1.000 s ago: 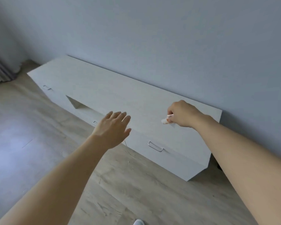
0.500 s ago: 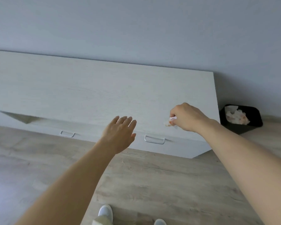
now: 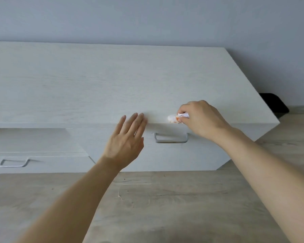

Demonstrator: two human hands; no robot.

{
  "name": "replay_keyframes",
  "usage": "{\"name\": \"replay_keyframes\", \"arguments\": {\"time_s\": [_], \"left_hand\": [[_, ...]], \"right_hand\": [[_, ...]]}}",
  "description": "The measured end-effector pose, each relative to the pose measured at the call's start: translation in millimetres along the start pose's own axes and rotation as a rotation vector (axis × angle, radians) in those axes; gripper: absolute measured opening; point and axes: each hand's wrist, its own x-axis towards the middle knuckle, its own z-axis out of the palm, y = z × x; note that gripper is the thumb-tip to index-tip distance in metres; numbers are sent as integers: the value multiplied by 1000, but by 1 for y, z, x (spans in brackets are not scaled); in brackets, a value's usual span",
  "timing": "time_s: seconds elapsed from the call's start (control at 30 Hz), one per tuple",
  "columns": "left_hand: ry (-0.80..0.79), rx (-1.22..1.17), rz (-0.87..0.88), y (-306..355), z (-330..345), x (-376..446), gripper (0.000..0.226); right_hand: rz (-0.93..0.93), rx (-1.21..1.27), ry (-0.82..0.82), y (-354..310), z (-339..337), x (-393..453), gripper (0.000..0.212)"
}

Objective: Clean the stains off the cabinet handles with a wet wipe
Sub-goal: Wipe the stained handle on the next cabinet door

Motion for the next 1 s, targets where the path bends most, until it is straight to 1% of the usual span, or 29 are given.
{"name": "replay_keyframes", "arguments": {"time_s": [0.07,0.17,0.27,0.37,0.47,0.53,0.67,0.77,0.9,1.0], "left_hand": [[92,23,1,4,24,-4,56],[288,49,-45,10,55,-3,62],[477,80,-75,12,80,4,66],[589,114,-81,11,94,10,68],[625,136,-78,12,100,10,71],[631,152,-44,13,105,6,77],[653,217,10,10,116,2,78],[692,246,36,5,119,5,76],[732,306,39,2,128,6,74],[753,333,37,3,137,4,73]], "right_hand": [[-26,26,108,6,18,2,15],[-78,127,287,14,36,3,14],[-138,192,422,18,49,1,12],[-219,216,542,23,64,-4,15],[-259,251,662,25,78,-5,19],[-263,245,733,25,85,-6,22],[-294,213,911,27,92,-10,13],[-305,239,1012,32,103,-20,12],[-272,258,1080,46,124,-36,13],[-257,280,1070,57,141,-42,17]]}}
